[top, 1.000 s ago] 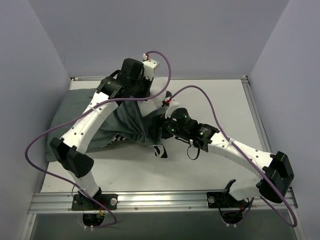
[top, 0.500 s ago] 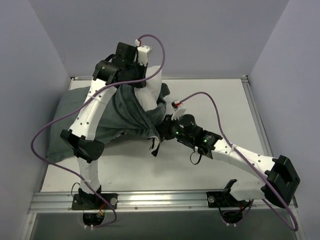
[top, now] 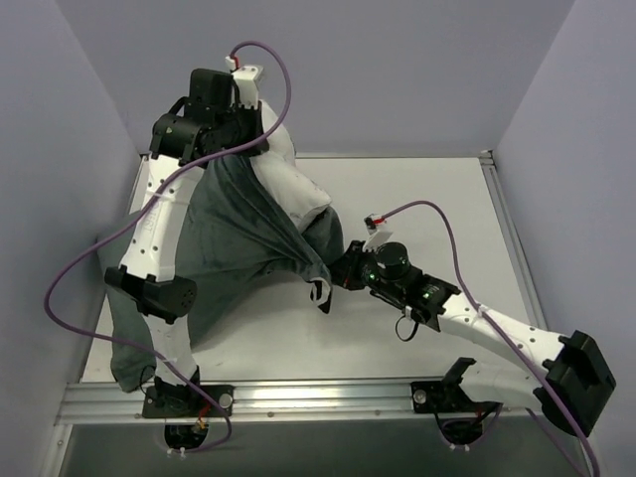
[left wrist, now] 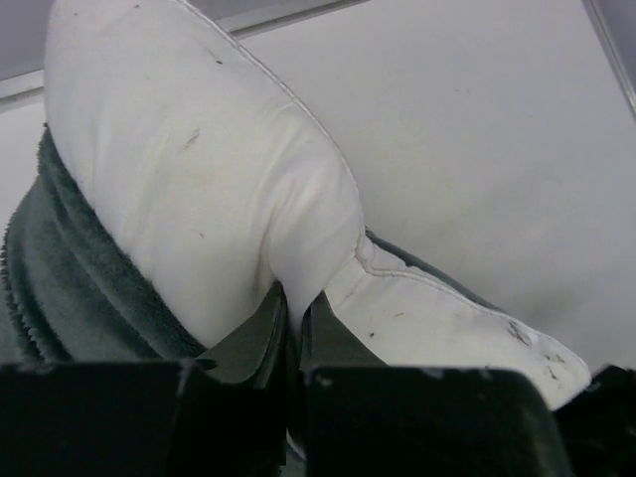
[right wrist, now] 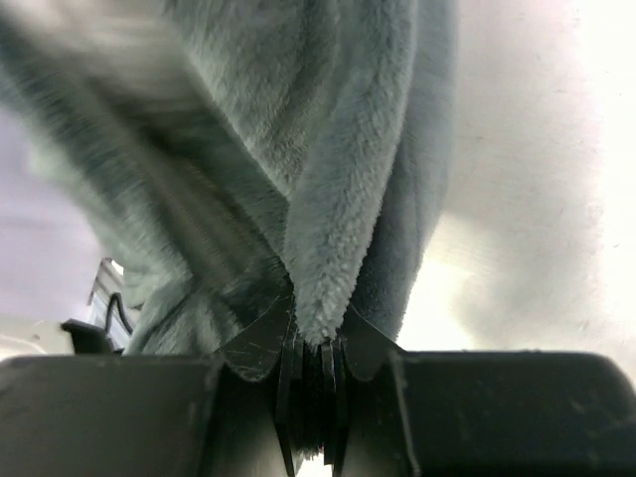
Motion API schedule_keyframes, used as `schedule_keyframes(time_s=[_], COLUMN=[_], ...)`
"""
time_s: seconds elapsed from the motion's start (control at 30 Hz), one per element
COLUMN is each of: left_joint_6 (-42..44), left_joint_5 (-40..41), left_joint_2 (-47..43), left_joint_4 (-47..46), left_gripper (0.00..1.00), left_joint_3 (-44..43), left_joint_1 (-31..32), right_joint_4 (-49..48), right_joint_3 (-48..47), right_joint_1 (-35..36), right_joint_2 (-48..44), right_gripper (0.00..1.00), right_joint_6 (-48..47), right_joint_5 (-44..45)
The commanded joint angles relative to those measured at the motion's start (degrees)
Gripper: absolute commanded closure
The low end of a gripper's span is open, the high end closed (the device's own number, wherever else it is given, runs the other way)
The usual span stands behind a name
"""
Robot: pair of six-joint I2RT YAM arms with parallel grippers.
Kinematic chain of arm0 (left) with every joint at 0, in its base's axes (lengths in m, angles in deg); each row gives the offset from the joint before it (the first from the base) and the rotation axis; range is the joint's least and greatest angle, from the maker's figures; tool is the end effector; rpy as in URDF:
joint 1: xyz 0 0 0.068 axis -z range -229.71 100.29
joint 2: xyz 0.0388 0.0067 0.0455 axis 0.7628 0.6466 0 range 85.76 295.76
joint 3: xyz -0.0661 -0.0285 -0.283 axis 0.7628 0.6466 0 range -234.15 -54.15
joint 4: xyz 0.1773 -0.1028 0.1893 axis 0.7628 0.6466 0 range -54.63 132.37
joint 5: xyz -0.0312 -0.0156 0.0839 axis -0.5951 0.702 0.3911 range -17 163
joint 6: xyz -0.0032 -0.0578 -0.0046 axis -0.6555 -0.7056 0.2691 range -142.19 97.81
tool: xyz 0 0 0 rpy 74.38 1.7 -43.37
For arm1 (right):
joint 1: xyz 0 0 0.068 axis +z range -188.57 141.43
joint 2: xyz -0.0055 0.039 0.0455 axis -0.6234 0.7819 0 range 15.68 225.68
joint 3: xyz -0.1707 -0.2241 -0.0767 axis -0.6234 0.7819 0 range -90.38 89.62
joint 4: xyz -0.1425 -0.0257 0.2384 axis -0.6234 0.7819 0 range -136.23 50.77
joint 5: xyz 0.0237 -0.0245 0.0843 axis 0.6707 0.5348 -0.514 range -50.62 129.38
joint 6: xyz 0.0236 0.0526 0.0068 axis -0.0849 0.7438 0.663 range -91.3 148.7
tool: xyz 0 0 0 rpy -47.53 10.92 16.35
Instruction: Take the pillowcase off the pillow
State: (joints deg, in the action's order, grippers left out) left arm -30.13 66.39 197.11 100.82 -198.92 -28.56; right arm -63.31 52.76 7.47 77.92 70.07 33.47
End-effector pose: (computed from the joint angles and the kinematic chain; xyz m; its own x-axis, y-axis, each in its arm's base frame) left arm 0.3788 -0.1517 0.5119 -0.5520 0.0665 -0.8312 0.3768 0.9091 -0.1775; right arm 0.1816 0.1943 0.2892 -0.5951 0.3299 -0.7328 -0.5242 0.5318 0.6651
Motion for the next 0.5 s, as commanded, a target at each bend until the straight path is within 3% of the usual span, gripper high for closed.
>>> schedule_keyframes(time_s=[0.0, 0.1, 0.23, 0.33, 0.37, 0.47], left_joint_6=[-2.3, -2.7, -4.9, -4.5, -3.8, -0.8], left_joint_5=[1.3, 0.2, -5.1, -7.0, -4.6, 1.1], left_joint_2=[-9.9, -11.7, -14.0, -14.8, -14.8, -15.9], left_joint_4=[-17.1, -16.2, -15.3, -16.1, -16.1, -17.7], left_gripper=[0.98, 0.98, 0.98, 0.98, 0.98, 0.98], left_joint_3=[-4.3, -8.1, -6.2, 0.5, 4.5, 14.5], left_joint_1=[-4.4, -5.0, -4.8, -2.5, -0.3, 3.6], right_joint_4=[9.2, 3.8, 1.9, 7.7, 9.7, 21.8], right_joint_3=[5.7, 8.8, 7.5, 3.2, 2.0, -4.5], right_joint_1=[-7.9, -17.9, -19.2, -18.6, -18.4, -18.4], right_joint_2=[7.1, 11.7, 15.4, 16.3, 15.1, 7.2], right_gripper=[1.00, 1.00, 1.00, 0.64, 0.44, 0.23], right_joint_6=[-5.0, -5.9, -7.4, -10.5, -11.4, -15.3], right_joint_5=[-8.7, -17.3, -16.9, -15.0, -14.5, -8.7])
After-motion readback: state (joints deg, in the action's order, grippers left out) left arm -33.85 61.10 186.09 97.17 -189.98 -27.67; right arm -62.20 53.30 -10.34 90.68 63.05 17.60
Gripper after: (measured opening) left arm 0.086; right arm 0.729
